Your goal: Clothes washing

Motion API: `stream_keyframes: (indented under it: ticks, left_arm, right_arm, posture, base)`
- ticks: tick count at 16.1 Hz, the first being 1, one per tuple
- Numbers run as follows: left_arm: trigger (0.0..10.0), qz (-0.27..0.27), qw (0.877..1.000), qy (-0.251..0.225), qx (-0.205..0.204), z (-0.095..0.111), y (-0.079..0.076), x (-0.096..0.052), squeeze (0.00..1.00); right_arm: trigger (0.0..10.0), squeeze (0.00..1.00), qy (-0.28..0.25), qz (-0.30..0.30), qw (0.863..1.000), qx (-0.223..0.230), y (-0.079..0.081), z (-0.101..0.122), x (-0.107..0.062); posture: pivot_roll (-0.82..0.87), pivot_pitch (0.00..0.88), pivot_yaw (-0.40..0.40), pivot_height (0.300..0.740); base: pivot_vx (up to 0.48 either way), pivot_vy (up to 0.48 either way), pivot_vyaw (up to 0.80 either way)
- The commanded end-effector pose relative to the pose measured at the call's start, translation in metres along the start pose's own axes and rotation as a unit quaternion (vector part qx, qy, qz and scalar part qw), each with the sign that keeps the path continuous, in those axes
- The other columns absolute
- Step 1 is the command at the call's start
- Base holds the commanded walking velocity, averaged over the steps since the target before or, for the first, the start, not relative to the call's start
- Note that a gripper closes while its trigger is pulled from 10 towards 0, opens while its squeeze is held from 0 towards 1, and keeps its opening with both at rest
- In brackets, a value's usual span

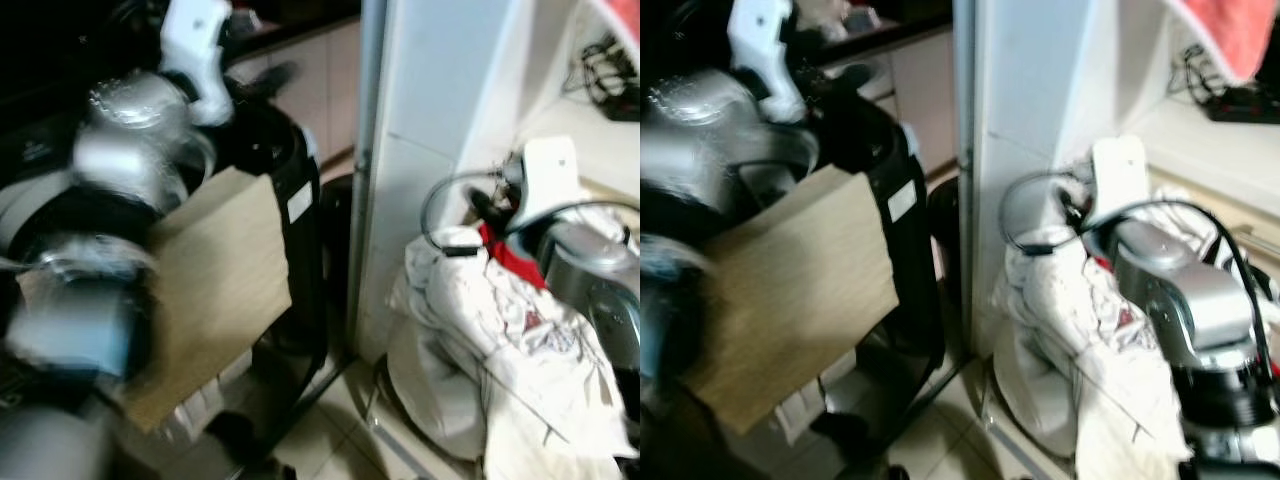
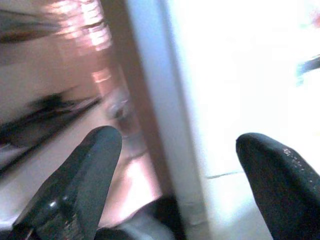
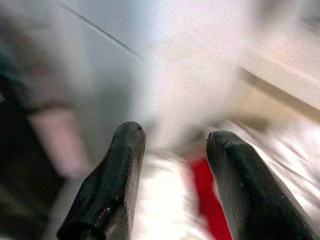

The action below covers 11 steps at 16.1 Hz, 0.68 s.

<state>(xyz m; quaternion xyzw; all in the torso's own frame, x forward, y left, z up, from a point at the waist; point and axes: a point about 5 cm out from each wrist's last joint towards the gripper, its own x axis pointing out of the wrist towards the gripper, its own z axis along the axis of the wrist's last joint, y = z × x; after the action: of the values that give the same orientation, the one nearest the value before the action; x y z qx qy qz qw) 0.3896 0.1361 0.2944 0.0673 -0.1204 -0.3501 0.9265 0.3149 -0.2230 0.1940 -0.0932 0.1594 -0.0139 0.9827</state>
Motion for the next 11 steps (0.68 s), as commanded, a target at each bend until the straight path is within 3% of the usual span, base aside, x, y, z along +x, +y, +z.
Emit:
stream_keyframes:
  ticks: [1,2,3,6,8,11]
  left_arm:
    - [10.0,-0.048,0.999,0.008,-0.008,-0.012,-0.023,-0.002,0.00]
    - [10.0,-0.095,0.995,0.006,-0.009,-0.024,-0.056,-0.002,0.00]
    - [10.0,-0.096,0.995,0.004,-0.009,-0.024,-0.060,-0.002,0.00]
    - [10.0,-0.139,0.990,0.002,-0.038,-0.038,-0.095,-0.019,0.00]
    - [10.0,-0.148,0.988,0.030,-0.029,-0.048,-0.110,-0.033,0.00]
    - [10.0,-0.185,0.980,0.062,-0.028,-0.057,-0.128,-0.041,0.00]
  right_arm:
    - [10.0,1.00,0.008,-0.048,0.999,-0.007,-0.018,-0.005,0.009]
    - [10.0,1.00,0.028,-0.088,0.996,-0.009,-0.037,-0.015,0.018]
    - [10.0,1.00,0.032,-0.093,0.995,-0.010,-0.040,-0.017,0.019]
    - [10.0,1.00,0.091,-0.116,0.989,-0.018,-0.064,-0.043,0.024]
    - [10.0,1.00,0.127,-0.080,0.989,-0.010,-0.067,-0.060,0.030]
    - [10.0,1.00,0.160,-0.075,0.984,-0.014,-0.071,-0.070,0.030]
  posture:
    - [-0.06,0.000,0.096,0.740]
    - [-0.06,0.000,0.091,0.740]
    - [-0.06,0.000,0.091,0.740]
    - [-0.07,0.000,0.083,0.740]
    - [-0.07,0.000,0.079,0.740]
    - [-0.07,0.000,0.075,0.740]
  base:
    - [0.000,0.000,0.00]
    - [0.000,0.000,0.00]
    - [0.000,0.000,0.00]
    - [0.000,0.000,0.00]
    - [0.000,0.000,0.00]
    - [0.000,0.000,0.00]
